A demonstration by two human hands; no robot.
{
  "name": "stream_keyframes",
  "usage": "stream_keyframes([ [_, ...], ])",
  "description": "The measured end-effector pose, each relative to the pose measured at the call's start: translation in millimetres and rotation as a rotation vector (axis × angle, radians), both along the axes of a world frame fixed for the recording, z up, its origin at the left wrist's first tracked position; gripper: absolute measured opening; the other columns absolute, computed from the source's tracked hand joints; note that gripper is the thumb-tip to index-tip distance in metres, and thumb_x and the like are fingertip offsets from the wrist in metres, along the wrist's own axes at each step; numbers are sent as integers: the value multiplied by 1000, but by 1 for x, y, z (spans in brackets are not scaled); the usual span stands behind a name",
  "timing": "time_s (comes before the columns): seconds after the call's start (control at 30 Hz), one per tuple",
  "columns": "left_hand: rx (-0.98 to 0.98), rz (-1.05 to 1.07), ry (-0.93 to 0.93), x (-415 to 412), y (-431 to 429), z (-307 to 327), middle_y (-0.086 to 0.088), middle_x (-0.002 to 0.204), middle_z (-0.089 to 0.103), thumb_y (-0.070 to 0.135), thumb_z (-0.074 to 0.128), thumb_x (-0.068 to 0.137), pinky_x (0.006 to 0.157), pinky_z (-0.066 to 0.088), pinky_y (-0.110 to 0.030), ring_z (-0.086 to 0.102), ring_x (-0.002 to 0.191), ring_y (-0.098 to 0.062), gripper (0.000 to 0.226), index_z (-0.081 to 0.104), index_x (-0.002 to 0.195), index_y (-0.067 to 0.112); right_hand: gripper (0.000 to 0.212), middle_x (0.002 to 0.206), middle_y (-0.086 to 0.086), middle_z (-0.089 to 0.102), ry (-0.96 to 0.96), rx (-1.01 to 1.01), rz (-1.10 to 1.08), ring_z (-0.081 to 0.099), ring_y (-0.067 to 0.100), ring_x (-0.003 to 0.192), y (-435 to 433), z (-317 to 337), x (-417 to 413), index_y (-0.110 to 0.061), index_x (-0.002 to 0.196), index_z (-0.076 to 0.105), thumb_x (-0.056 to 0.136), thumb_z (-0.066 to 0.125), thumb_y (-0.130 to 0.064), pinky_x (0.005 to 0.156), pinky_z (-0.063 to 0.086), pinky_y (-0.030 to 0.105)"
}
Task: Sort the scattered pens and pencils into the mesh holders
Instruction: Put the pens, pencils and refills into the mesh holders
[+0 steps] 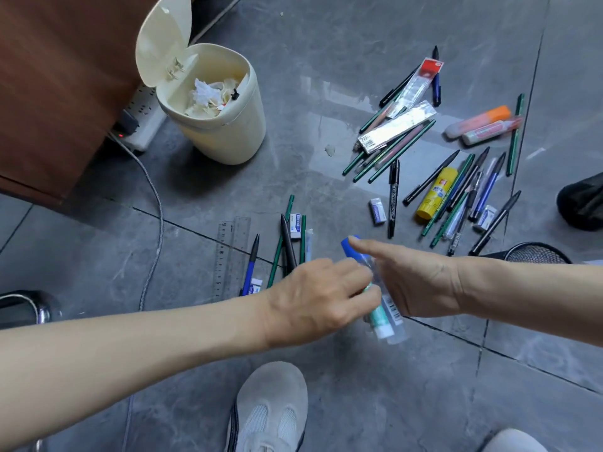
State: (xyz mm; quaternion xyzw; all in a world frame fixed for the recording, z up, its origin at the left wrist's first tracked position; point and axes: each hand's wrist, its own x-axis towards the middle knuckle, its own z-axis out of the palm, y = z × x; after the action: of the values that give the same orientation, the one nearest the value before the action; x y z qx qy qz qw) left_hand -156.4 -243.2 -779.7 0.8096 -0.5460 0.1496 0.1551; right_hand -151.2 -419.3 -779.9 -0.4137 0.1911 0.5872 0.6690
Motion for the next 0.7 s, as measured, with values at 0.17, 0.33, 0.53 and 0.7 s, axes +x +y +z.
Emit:
stream_keyframes([
  [0.17, -36, -81, 109, 4, 4, -3, -10, 85, 66, -3, 49, 88, 54, 47, -35, 61, 72, -26, 22, 59, 106, 5, 31, 71, 1, 54, -1, -114, -130, 51, 11, 62, 4, 0, 0, -15, 91, 59, 71, 74, -34, 58, 47, 25],
  [0.33, -30, 512, 509, 3, 51, -32, -8, 93, 58, 2, 64, 80, 70, 51, -41, 58, 81, -26, 25, 51, 100, 11, 17, 63, 8, 55, -31, -270, -187, 51, 15, 47, 0, -5, 8, -9, 92, 55, 82, 59, 3, 46, 49, 24],
  [0.53, -55, 1805, 1092, 19, 103, -66, -19, 130, 33, 39, 80, 70, 101, 30, -41, 34, 121, -34, 70, 42, 118, 5, 20, 63, 12, 55, -26, -356, -222, 50, 18, 48, 0, -12, 7, -7, 94, 53, 85, 48, 9, 46, 48, 25],
  [0.7, -73, 1771, 1120, 19, 96, -76, -21, 131, 38, 39, 85, 62, 101, 36, -42, 41, 121, -36, 87, 37, 123, 0, 20, 63, 12, 55, -25, -389, -217, 50, 18, 48, 3, -14, 5, -8, 96, 54, 84, 49, 9, 47, 49, 24],
])
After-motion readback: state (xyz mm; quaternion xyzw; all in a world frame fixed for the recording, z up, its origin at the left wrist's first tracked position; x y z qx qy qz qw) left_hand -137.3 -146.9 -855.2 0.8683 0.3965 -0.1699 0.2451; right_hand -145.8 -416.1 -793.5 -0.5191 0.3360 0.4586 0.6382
